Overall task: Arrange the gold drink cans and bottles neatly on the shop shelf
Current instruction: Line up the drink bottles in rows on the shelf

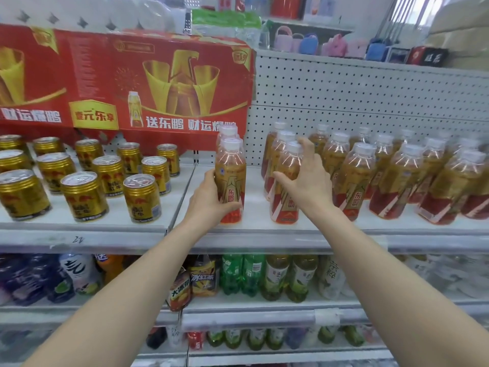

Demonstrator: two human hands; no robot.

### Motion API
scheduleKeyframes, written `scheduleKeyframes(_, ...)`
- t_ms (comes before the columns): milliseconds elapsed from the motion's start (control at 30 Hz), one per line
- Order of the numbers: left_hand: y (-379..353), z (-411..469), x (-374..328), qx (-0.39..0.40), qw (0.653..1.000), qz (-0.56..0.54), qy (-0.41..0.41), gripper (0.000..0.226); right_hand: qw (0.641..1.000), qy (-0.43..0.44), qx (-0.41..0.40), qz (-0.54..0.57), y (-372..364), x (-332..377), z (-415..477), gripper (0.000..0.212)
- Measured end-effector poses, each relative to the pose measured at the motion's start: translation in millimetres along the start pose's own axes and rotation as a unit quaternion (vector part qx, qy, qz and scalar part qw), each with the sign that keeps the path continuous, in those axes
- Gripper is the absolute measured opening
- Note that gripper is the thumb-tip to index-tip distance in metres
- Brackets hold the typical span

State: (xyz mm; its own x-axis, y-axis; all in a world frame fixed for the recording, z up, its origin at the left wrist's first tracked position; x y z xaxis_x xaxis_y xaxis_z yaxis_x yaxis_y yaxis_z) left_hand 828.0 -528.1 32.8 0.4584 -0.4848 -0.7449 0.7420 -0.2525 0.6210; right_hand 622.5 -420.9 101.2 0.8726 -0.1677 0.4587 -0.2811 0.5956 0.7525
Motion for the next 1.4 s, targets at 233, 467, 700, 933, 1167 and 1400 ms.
scheduleKeyframes(233, 6.3, -10.7, 0.1, -0.031, 0.999, 0.003, -0.024, 0.081, 0.996, 0.064, -0.046, -0.030, 32.3, -9.9, -9.0, 0.058)
scheduleKeyframes(467, 5.3, -52.7, -70.6, -0.202, 0.962, 0.100, -0.156, 0.070, 0.978, 0.048, -0.200, -0.042, 103.7, -85.1, -24.3, 0.056)
scheduleKeyframes(700, -84.7, -4.6, -79.4, -0.058, 0.998, 0.014, -0.024, 0.094, 0.999, -0.033, -0.008, 0.004, 79.0, -124.5, 0.9, 0.101)
scheduleKeyframes(933, -112.5, 4.9, -86.7, -0.075, 0.997, 0.024, 0.014, 0.087, 0.999, -0.006, 0.031, 0.010, 73.1, -131.6, 14.5, 0.079)
scheduleKeyframes(1167, -114.4, 7.3, -87.3, -0.086, 0.995, 0.037, 0.046, 0.083, 0.999, 0.023, 0.036, -0.018, 74.1, -130.6, 18.0, 0.074)
scheduleKeyframes(1400, -115.8, 7.0, -88.4, -0.076, 0.994, 0.043, 0.058, 0.082, 0.998, 0.030, 0.029, -0.044, 78.4, -134.8, 19.6, 0.071)
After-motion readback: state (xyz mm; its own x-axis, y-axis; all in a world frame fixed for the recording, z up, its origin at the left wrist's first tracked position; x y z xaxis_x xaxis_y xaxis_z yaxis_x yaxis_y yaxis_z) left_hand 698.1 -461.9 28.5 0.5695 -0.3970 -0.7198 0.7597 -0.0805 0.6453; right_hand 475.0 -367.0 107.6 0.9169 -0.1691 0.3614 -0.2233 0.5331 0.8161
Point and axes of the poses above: each hand's wrist, its own z-axis towards the middle knuckle, its own y-axis out of the back of the hand, x = y × z, the point moved 10 cm from there along z, towards the middle knuckle, and after that the axes turned 10 degrees about x, right-handed, at the moved point
